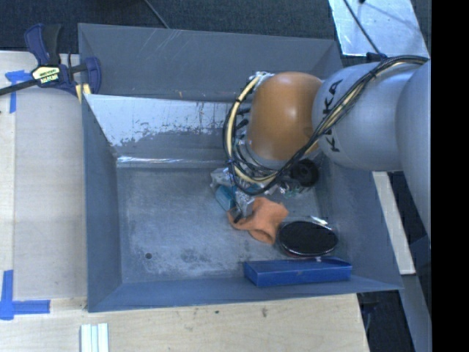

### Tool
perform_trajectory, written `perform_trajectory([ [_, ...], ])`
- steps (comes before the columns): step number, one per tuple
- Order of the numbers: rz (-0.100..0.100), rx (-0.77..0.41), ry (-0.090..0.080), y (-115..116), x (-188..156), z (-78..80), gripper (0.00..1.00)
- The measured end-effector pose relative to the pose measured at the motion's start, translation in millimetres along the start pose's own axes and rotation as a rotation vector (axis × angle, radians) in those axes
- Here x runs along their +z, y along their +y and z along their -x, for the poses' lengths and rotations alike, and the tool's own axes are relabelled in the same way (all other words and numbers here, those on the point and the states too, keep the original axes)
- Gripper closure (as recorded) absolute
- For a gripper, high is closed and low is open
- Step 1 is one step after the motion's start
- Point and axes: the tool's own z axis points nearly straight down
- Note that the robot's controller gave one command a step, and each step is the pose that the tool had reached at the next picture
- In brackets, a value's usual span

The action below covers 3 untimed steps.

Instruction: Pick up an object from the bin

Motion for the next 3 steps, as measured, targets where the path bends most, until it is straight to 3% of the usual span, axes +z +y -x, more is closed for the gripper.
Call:
perform_trajectory([
  [1,0.011,-0.004,0.011,1,-19,8.0,1.00],
  [2,0.009,-0.006,0.006,1,-34,14.5,1.00],
  [3,0.010,-0.017,0.010,22,-8,12.6,1.00],
])
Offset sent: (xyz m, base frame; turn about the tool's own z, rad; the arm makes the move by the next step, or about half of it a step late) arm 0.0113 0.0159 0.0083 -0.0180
